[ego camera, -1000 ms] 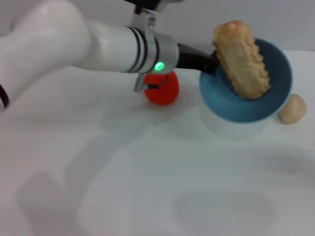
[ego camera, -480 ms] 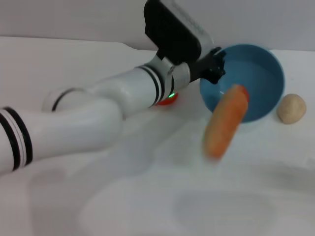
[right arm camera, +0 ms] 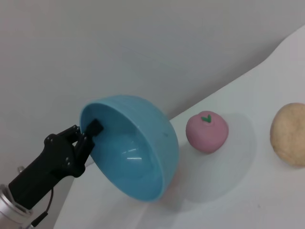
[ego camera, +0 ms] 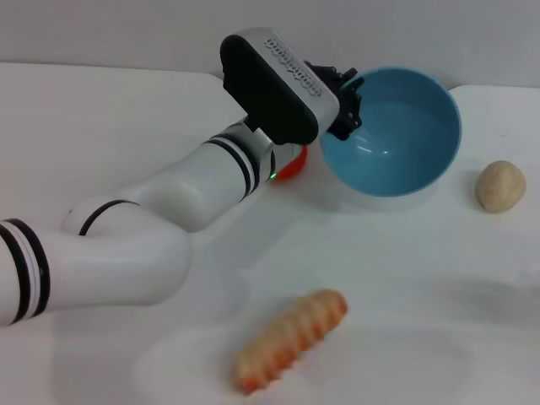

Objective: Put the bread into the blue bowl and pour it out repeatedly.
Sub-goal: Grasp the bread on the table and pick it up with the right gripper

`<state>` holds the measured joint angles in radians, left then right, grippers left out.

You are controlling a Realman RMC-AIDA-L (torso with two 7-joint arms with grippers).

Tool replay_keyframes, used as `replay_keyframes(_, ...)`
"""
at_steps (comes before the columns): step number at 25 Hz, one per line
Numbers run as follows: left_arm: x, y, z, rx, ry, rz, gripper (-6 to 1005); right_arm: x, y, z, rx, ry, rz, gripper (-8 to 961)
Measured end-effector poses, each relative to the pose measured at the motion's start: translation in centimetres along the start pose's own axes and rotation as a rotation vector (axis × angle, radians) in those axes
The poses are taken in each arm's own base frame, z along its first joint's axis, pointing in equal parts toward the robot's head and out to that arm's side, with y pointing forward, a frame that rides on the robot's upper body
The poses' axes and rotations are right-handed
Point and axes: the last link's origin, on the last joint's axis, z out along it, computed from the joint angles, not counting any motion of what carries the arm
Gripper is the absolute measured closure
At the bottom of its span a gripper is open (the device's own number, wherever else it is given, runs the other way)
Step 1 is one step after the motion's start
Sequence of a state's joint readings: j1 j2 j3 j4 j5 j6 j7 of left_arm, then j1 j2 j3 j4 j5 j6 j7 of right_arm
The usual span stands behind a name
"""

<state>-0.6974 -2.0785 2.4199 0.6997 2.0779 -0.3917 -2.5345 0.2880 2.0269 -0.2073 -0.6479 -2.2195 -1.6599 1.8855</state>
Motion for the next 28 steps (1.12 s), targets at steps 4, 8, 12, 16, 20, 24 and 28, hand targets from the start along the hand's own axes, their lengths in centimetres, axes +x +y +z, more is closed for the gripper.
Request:
replay_keyframes(4,0.2,-0.4,0.3,-0.001,-0.036,-0.092,975,-0.1,0.3,0.6,-0.022,-0.012,-0.006,501)
replay_keyframes(8,0.4,-1.2,0.9,-0.037,-0.132,-0.237,975,-0.3,1.0,1.3,-0.076,-0.051,-0.054,501)
replay_keyframes(12,1.0,-2.5,1.0,-0.105,-0.251,-0.375,974,-0.3,2.4,1.9,-0.172,-0.133,-0.241,500)
replay_keyframes(16,0.8,-5.3,0.2,-0.127,-0.346,-0.582,977,-0.4,3.7,2.4,-0.239,-0.161,-0.389,500)
replay_keyframes(20,-0.2,-8.2,-1.6,-0.154,-0.421,-0.766,979,-1.6,5.7,2.8,-0.334,-0.064,-0.514,499)
replay_keyframes(24,-1.4,-10.2,-3.7,-0.153,-0.445,-0.864,974,-2.3,7.7,3.3,-0.424,0.070,-0.622,498)
replay_keyframes(28,-2.3,-11.9,-6.0,-0.119,-0.449,-0.883,974,-2.6,9.0,4.6,-0.451,0.235,-0.626,497)
